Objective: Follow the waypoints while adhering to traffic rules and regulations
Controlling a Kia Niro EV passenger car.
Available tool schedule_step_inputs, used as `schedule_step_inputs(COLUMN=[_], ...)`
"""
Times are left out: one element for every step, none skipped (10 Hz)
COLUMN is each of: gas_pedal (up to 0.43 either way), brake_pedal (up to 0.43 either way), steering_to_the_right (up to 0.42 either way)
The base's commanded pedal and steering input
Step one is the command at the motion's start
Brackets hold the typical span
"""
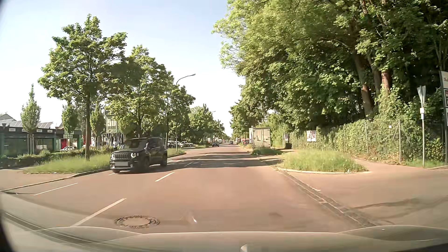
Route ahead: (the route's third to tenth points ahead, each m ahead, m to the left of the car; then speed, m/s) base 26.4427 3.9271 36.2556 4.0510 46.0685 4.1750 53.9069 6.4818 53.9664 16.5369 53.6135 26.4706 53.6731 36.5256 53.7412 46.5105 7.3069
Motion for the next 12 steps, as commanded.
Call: schedule_step_inputs(gas_pedal=[0.0,0.0,0.0,0.0,0.0,0.0,0.0,0.0,0.0,0.0,0.0,0.0], brake_pedal=[0.134,0.134,0.134,0.134,0.122,0.043,0.0,0.0,0.0,0.0,0.0,0.0], steering_to_the_right=[0.0,0.0,0.0,0.0,0.0,0.0,-0.001,-0.003,-0.006,-0.007,-0.006,-0.006])
